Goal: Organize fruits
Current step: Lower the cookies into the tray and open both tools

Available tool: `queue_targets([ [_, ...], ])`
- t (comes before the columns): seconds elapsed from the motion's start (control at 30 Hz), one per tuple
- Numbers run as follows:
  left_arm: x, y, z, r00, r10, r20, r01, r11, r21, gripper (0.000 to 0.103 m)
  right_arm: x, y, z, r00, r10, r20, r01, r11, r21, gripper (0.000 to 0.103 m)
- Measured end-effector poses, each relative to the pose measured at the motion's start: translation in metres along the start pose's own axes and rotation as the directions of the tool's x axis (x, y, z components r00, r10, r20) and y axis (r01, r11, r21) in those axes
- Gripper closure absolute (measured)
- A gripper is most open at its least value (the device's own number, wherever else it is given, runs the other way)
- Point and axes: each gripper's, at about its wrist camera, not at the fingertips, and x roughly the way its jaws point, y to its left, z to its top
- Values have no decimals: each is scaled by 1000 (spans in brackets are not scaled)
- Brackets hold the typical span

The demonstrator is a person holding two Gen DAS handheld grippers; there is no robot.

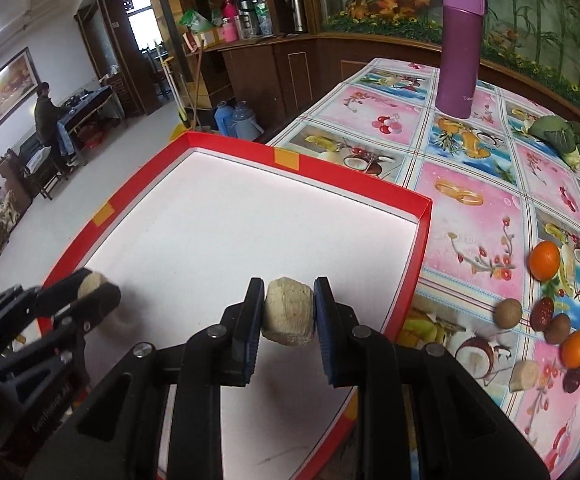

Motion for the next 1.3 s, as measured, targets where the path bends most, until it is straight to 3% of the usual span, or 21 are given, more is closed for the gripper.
queue_targets([
  [0.27,12,-9,-8,999,1,-53,1,999,45,75,24,-1,2,996,-18,-83,19,1000,11,75],
  [0.5,10,-9,-9,998,37,-60,-34,998,46,71,23,-2,2,995,-7,-100,8,1000,5,73],
  [0.63,7,-15,-9,998,37,-56,-34,998,57,36,13,-13,3,997,26,-67,-24,999,36,62],
  [0.7,3,-17,-9,998,49,-46,-46,997,62,34,2,-21,5,999,46,-27,-45,997,61,61],
  [0.8,0,-16,-5,998,50,-47,-48,998,45,34,-21,-40,7,996,73,47,-78,992,96,60],
  [1.03,-11,-19,3,999,50,-21,-50,999,14,33,-68,-106,-7,989,-15,148,-11,985,171,54],
  [1.3,-24,-45,9,1000,-12,21,11,1000,29,32,-99,-204,-46,981,-134,140,91,956,279,54],
])
